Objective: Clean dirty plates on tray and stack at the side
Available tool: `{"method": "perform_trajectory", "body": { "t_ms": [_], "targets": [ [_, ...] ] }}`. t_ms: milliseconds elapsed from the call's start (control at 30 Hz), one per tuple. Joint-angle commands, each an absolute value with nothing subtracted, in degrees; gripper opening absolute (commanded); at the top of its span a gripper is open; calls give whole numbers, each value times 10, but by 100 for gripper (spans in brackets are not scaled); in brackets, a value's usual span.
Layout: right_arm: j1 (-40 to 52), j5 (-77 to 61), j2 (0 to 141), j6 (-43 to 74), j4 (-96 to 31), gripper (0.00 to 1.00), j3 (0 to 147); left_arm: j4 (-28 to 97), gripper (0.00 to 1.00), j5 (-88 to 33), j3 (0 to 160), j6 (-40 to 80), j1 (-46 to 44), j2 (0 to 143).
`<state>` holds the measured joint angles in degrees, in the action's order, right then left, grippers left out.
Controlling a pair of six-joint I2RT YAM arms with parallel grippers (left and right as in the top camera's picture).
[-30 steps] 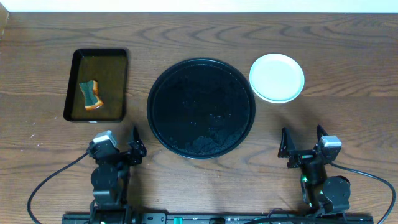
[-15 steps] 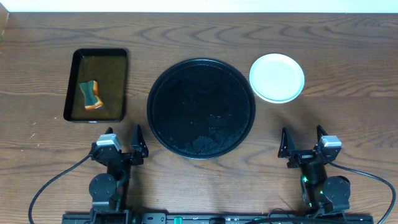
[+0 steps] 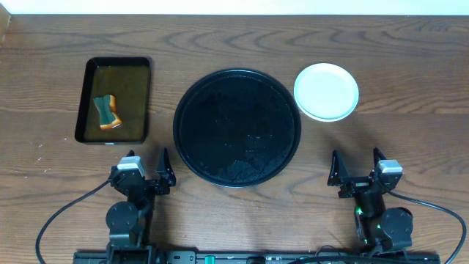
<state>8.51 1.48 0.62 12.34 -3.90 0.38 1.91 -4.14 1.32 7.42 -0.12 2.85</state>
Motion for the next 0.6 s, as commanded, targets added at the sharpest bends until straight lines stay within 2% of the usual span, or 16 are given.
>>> {"method": "perform_trajectory", "body": {
  "t_ms": [0,300,567],
  "targets": [
    [79,15,3,115,-41,99,3,36,81,-54,3,65,-4,30],
    [79,15,3,115,-41,99,3,20,81,-112,2,41,-4,1],
    [79,14,3,115,-41,99,3,33,81,-105,2,7,-4,1]
  ]
}}
